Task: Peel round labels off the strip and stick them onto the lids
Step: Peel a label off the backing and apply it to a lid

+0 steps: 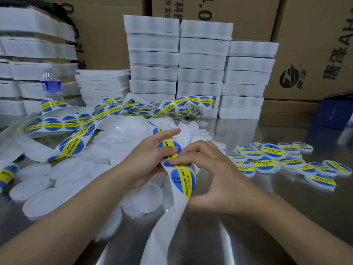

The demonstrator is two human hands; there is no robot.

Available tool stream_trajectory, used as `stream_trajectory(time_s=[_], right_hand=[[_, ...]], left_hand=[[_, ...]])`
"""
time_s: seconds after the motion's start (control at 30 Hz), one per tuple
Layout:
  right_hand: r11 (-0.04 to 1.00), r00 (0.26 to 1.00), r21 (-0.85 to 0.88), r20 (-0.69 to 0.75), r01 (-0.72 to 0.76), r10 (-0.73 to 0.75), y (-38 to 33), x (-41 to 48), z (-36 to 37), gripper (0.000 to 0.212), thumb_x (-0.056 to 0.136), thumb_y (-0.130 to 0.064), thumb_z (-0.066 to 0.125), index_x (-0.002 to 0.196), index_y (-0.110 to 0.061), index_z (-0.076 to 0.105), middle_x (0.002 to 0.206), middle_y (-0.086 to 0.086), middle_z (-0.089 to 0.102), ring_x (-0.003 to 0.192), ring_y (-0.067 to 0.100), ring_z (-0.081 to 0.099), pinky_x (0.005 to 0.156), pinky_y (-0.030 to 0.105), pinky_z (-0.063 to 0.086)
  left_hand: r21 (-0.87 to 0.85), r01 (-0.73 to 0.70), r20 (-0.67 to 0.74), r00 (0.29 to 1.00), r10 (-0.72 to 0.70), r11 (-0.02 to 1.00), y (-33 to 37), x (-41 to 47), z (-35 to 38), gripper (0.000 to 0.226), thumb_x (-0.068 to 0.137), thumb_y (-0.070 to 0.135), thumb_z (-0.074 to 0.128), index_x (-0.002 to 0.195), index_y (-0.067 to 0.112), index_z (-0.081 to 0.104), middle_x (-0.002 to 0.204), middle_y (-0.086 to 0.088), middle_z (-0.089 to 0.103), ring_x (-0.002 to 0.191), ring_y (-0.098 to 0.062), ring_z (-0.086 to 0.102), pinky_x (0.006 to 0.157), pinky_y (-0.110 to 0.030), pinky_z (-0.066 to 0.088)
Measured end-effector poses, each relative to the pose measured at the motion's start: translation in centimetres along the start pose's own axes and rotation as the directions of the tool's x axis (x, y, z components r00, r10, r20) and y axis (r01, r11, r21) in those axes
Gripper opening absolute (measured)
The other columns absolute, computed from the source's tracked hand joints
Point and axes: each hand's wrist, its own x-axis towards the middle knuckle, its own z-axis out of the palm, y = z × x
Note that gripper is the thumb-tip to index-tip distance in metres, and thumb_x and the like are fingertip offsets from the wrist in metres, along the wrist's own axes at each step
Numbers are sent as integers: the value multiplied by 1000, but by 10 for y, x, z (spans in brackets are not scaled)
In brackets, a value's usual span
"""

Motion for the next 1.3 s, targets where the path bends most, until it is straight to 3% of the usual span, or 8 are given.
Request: stream_trajectory(time_s=[0.23,0.33,0.43,0.57,0.73,0.93,1.13,1.3], right_hand=[[994,986,68,153,-80,69,1,-2,-3,58,65,-21,79,119,-28,61,115,-8,51,106,7,50,85,12,36],[944,964,267,230,-193,132,0,-2,-3,59,67,-2,57,123,-22,58,122,-9,48,102,13,55,84,30,49],[851,959,455,222,-262,177,-1,1,0,58,65,1,41,117,-18,60,124,-2,49,96,18,56,88,35,50],[785,952,539,200,-304,231,1,3,4,37,74,-9,62,106,-27,65,123,-1,53,106,18,56,85,25,49],[767,929,525,212,-370,304,5,3,10,54,67,-4,82,110,-32,64,119,-12,51,75,5,51,73,18,49],[808,940,486,102,-333,327,8,3,10,37,70,-10,81,92,-37,72,101,-11,61,102,25,63,80,39,55],[832,952,495,-26,-253,305,7,4,9,25,67,-21,79,88,-35,72,92,-2,66,87,28,65,76,48,54],[843,945,478,-72,-247,318,6,3,8,24,69,-18,80,83,-35,69,89,-3,70,74,23,66,72,45,55]], left_hand=[[47,7,-39,999,-5,999,-2,3,-7,42,92,-1,53,121,28,60,83,-5,72,70,-21,68,64,-30,59],[44,6,-62,998,-3,999,-3,5,-11,39,92,0,52,118,29,60,77,0,74,66,-16,69,57,-25,56],[35,1,-60,998,1,999,-4,6,-14,38,93,0,52,117,29,59,76,0,75,66,-15,71,54,-23,54],[36,-2,-56,998,4,999,-5,7,-15,39,93,0,52,119,28,59,78,-1,75,68,-16,71,56,-24,55],[13,6,-53,999,-5,1000,-5,7,-14,40,91,-2,53,120,25,60,79,-3,75,66,-20,71,54,-24,55],[111,19,-30,999,-16,994,-8,8,-14,40,92,1,55,121,28,60,84,-2,75,75,-19,71,58,-26,56],[158,19,-24,1000,-16,987,-10,9,-13,40,91,4,57,121,30,61,94,-11,72,91,-38,66,67,-34,58],[166,24,-37,999,-18,986,-10,10,-14,38,91,4,58,114,34,63,96,-10,67,87,-32,63,69,-35,60]])
